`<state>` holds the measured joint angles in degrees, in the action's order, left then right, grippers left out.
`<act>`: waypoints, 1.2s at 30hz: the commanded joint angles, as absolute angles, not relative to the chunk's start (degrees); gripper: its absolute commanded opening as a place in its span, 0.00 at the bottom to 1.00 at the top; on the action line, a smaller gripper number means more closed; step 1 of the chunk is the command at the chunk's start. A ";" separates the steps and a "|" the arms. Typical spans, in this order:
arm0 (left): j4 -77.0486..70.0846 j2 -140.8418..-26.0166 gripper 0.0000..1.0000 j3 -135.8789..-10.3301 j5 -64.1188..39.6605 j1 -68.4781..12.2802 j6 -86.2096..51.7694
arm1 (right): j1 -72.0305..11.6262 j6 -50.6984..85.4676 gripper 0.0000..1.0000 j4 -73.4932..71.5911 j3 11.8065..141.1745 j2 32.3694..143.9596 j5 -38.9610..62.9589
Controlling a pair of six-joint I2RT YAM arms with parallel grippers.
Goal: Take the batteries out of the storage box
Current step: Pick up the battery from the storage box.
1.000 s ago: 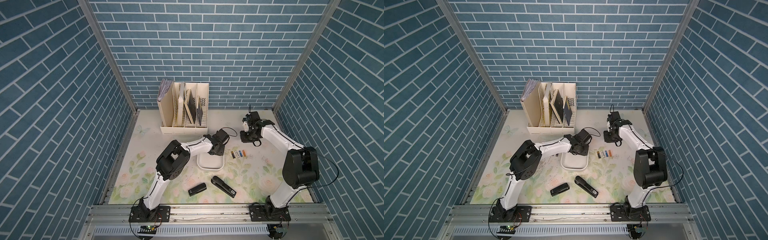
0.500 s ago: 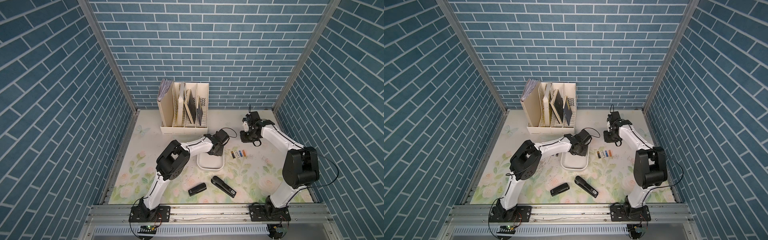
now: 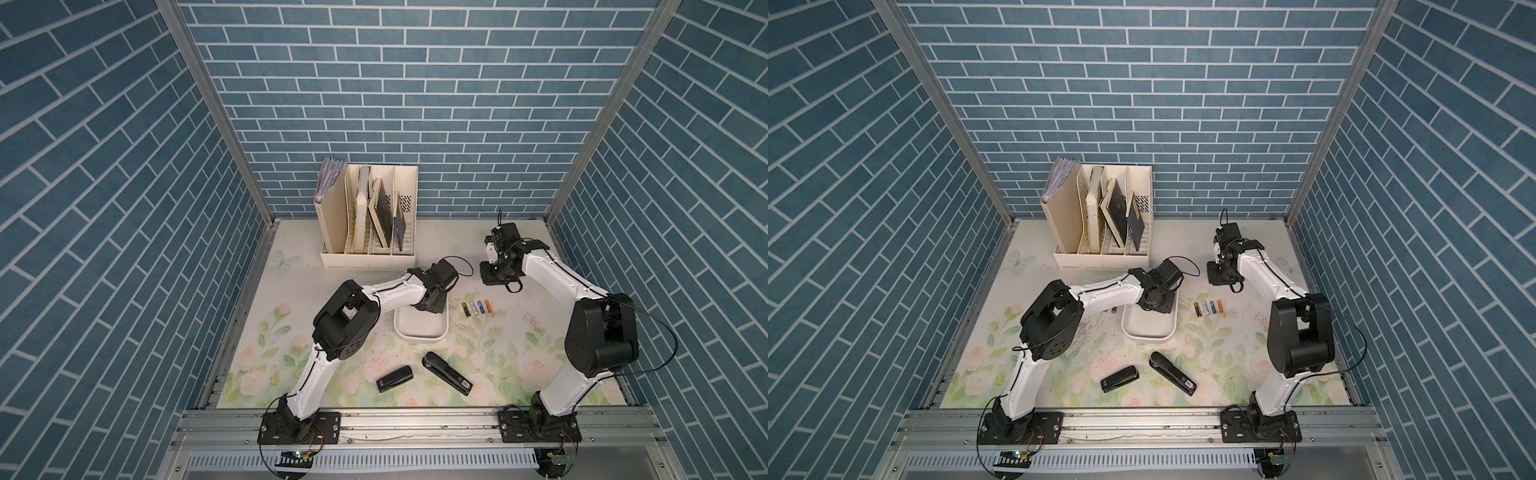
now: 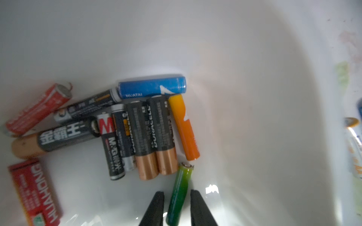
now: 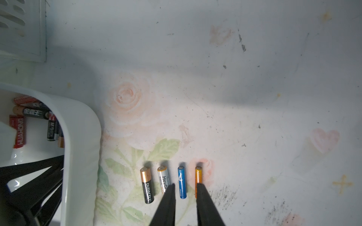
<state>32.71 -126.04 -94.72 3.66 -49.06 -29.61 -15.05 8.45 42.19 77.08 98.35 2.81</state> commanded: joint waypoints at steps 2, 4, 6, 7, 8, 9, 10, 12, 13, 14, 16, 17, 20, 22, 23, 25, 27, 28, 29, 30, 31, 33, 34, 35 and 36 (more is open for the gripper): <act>34.01 -128.41 0.27 -95.99 3.43 -49.33 -29.05 | -14.78 6.68 0.23 43.77 77.96 97.68 2.81; 34.18 -128.41 0.24 -96.14 3.26 -49.31 -28.94 | -14.81 6.79 0.23 43.70 77.92 97.65 2.75; 34.45 -128.41 0.22 -96.13 3.34 -49.37 -28.89 | -14.77 6.77 0.23 43.60 78.13 97.73 2.99; 34.67 -128.38 0.21 -96.14 3.26 -49.31 -28.90 | -14.82 6.77 0.23 43.61 78.26 97.82 3.12; 34.87 -128.28 0.20 -96.15 3.25 -49.33 -28.91 | -14.77 6.77 0.23 43.60 78.31 97.90 3.16; 34.94 -128.15 0.20 -96.04 3.17 -49.31 -28.89 | -14.83 6.77 0.23 43.59 78.37 97.91 3.14; 34.98 -127.93 0.20 -95.94 3.08 -49.31 -28.92 | -14.83 6.77 0.23 43.59 78.48 98.00 3.04; 35.15 -127.37 0.19 -95.83 2.99 -49.32 -29.00 | -14.76 6.77 0.23 43.51 78.44 98.00 3.16; 35.24 -127.00 0.19 -95.79 2.87 -49.31 -29.00 | -14.81 6.77 0.23 43.42 78.39 98.04 3.16; 35.40 -126.57 0.19 -95.72 2.70 -49.32 -29.08 | -14.77 6.83 0.23 43.42 78.37 98.09 3.17; 35.50 -125.81 0.19 -95.46 2.55 -49.31 -29.25 | -14.77 6.77 0.23 43.25 78.31 98.17 3.21; 35.51 -125.36 0.19 -95.21 2.44 -49.26 -29.25 | -14.78 6.77 0.23 43.18 78.29 98.22 3.26; 35.60 -123.68 0.19 -93.89 2.55 -49.31 -29.61 | -14.84 6.86 0.23 42.98 78.31 98.33 3.57; 35.47 -122.31 0.19 -92.77 2.46 -49.24 -29.97 | -14.77 6.86 0.23 42.78 78.31 98.40 3.69; 35.34 -121.49 0.19 -92.11 2.40 -49.22 -30.21 | -14.85 6.86 0.23 42.80 78.31 98.44 3.69; 35.24 -120.13 0.19 -91.08 2.29 -49.13 -30.56 | -14.83 6.91 0.23 42.63 78.23 98.53 3.72; 35.24 -119.01 0.19 -90.36 2.23 -48.96 -30.74 | -14.79 6.87 0.23 42.54 78.22 98.61 3.87; 35.24 -118.53 0.19 -90.17 2.13 -48.87 -30.84 | -14.84 6.99 0.23 42.54 78.21 98.70 3.87; 35.33 -118.10 0.19 -90.00 2.03 -48.70 -30.93 | -14.84 6.99 0.23 42.45 78.21 98.70 4.01; 35.42 -117.72 0.19 -89.84 1.98 -48.52 -30.98 | -14.83 6.96 0.23 42.41 78.22 98.78 4.03; 35.51 -117.24 0.19 -89.69 1.93 -48.28 -30.98 | -14.85 6.94 0.23 42.36 78.22 98.79 3.89; 35.85 -116.37 0.18 -89.47 2.10 -47.71 -31.01 | -14.85 6.97 0.23 42.36 78.31 98.88 4.04; 36.14 -115.75 0.18 -89.31 2.26 -47.35 -31.00 | -14.79 6.92 0.23 42.36 78.30 98.88 4.04; 36.36 -115.19 0.18 -89.06 2.36 -46.86 -30.93 | -14.85 6.89 0.23 42.36 78.30 98.88 4.04; 36.54 -114.50 0.18 -88.80 2.50 -46.40 -30.81 | -14.83 6.88 0.23 42.36 78.29 98.95 4.13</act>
